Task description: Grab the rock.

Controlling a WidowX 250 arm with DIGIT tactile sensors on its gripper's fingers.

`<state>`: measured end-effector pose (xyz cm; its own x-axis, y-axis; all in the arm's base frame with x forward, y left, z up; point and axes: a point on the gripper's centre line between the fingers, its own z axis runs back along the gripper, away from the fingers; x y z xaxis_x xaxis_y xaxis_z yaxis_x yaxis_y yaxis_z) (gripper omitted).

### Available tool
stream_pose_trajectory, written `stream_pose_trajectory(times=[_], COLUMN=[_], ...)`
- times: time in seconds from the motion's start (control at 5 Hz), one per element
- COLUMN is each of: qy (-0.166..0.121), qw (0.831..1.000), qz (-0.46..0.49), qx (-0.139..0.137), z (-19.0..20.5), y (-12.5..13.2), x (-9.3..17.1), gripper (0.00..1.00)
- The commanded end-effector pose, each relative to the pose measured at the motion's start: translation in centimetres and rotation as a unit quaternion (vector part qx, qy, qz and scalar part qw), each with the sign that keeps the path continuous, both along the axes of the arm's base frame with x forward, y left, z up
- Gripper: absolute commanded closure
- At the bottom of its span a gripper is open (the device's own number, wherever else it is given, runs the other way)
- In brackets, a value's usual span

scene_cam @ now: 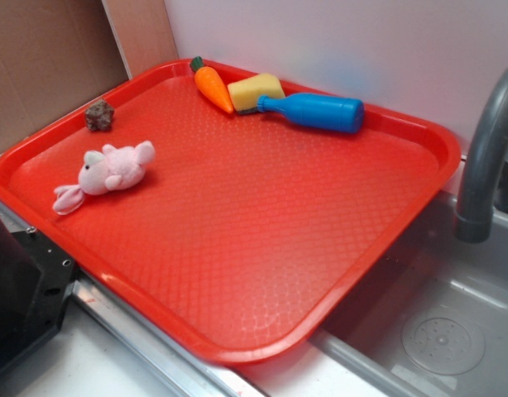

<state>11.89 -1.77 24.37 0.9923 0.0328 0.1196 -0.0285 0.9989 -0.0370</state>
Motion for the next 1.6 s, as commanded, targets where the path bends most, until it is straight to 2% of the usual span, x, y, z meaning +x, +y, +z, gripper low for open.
stream_pose_trajectory(times=[0.0, 0.2, 0.4, 0.6, 0.8, 1.0, 1.2, 1.4], qy=[0.0, 0.019, 0.031, -0.017, -0.027, -0.019, -0.022, -0.023], qw=[1.0, 0.991, 0.974, 0.939, 0.889, 0.826, 0.75, 0.709], qz=[0.0, 0.124, 0.214, 0.337, 0.452, 0.561, 0.66, 0.704], qx=[0.0, 0.039, 0.07, 0.062, 0.072, 0.052, 0.046, 0.042], z=[0.0, -4.7, -6.5, -7.7, -10.4, -12.1, -14.3, -15.0], y=[0.0, 5.0, 9.8, 13.2, 15.1, 15.9, 16.9, 17.5], x=[0.0, 4.9, 8.4, 10.4, 11.1, 9.3, 8.8, 7.8], gripper=[0.0, 0.0, 0.0, 0.0, 0.0, 0.0, 0.0, 0.0])
